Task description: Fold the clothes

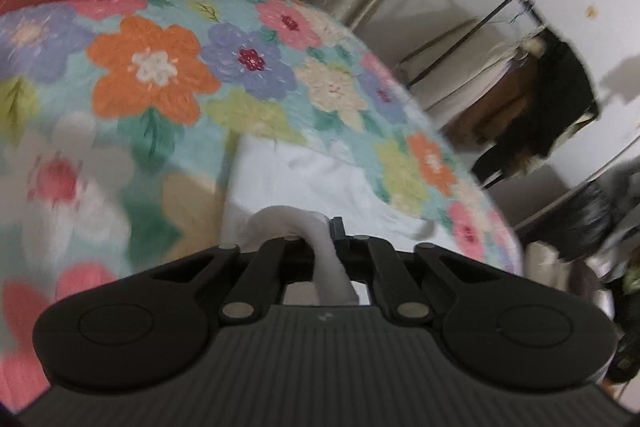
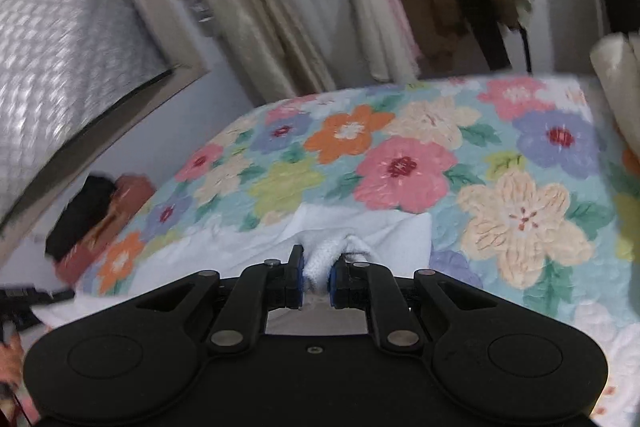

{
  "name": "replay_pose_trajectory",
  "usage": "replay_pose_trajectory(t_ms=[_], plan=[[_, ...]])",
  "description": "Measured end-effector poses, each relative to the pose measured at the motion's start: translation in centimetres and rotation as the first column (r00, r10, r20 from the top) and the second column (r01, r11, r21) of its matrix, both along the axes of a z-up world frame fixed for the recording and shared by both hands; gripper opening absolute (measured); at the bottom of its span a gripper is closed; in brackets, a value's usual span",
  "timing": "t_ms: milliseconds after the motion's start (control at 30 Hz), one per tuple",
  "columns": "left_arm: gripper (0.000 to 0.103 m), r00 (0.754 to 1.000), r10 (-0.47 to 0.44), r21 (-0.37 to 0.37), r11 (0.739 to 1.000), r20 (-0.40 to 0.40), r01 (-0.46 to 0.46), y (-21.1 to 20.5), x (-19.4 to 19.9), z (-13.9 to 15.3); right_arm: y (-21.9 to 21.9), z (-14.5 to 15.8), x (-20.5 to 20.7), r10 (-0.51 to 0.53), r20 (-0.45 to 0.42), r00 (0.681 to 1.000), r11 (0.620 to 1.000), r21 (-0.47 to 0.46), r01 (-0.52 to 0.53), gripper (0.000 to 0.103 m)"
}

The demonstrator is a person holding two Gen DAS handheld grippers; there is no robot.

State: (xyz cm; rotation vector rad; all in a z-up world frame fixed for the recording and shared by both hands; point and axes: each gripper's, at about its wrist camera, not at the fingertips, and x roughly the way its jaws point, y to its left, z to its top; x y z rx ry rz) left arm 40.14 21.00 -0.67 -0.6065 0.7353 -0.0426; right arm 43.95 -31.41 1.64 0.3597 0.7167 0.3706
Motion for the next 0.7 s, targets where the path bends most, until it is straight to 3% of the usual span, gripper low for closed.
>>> replay_pose_trajectory(t_ms=[67,233,300,367,433,533,700], plan=[[0.002,1.0,-0.029,0.075,0.997,0.006,0.028,-0.9,2.1,0.6,0.4,-0.8,2.6,0.003,-0.051,0.999,1.0,-0.031,-0.005,0.014],[0.002,0.997,0.023,0.123,0.992,-0.074,-0.013,-0.4,7.0,-2.2,0.4,-3.1,8.3,-0.003,-0.139,0.99,1.0,-0.01,0.002,0.014],[0.002,0.992,0.062,0.164,0.986,-0.112,-0.043,-0.1,8.0,-4.3,1.5,-3.8,9.3,-0.034,-0.084,0.996,0.992,-0.121,0.024,0.013],[0.002,0.987,0.08,0.199,0.979,-0.141,-0.051,-0.3,8.6,-6.2,3.1,-4.7,9.7,0.033,-0.011,0.999,0.983,-0.178,-0.034,0.013],[0.002,0.987,0.071,0.21,0.977,-0.144,-0.04,-0.3,9.0,-7.1,3.8,-6.0,10.7,0.021,-0.045,0.999,0.979,-0.2,-0.029,0.013],[0.002,0.988,0.086,0.153,0.986,-0.129,-0.066,0.6,9.1,-7.0,4.1,-7.6,11.9,0.007,-0.09,0.996,0.974,-0.225,-0.027,0.013],[0.004,0.979,0.2,-0.058,0.978,-0.041,-0.202,2.7,8.2,-7.9,4.4,-8.9,11.1,-0.001,-0.062,0.998,0.966,-0.257,-0.015,0.013]])
